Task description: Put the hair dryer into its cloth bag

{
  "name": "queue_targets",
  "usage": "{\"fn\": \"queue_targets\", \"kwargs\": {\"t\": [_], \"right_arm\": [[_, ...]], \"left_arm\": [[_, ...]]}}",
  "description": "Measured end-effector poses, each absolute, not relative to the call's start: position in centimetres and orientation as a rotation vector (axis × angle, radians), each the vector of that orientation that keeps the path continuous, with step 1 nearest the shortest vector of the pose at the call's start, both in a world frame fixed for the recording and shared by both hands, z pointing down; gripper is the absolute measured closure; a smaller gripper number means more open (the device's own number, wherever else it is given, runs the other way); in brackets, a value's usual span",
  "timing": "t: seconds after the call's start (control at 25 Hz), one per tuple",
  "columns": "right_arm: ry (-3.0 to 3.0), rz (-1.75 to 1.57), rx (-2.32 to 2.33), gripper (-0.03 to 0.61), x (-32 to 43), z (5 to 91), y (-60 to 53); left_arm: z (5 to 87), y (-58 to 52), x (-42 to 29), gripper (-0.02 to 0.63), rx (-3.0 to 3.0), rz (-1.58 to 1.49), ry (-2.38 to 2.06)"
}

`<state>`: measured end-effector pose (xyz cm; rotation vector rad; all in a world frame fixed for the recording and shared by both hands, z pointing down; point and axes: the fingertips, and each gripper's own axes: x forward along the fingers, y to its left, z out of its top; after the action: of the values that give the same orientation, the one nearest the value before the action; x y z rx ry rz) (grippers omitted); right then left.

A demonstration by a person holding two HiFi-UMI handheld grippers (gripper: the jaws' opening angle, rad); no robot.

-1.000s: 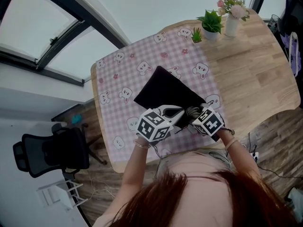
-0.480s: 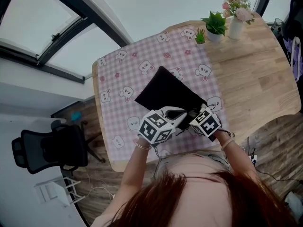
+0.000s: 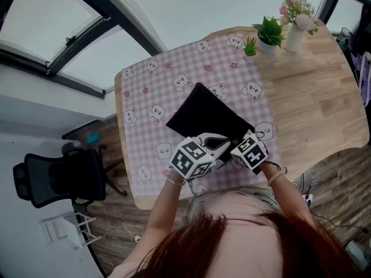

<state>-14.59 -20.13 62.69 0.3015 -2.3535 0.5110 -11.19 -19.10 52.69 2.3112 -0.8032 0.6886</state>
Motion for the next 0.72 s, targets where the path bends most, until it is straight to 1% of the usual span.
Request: {"fn": "queue_targets", "kwargs": {"t": [0.72], "right_arm": [[-2.434, 0.506, 0.366, 0.345, -17.1, 63.7, -21.8]], "left_arm": [[53.8, -19.0, -12.2, 0.600, 2.257, 0.700, -0.792]]}}
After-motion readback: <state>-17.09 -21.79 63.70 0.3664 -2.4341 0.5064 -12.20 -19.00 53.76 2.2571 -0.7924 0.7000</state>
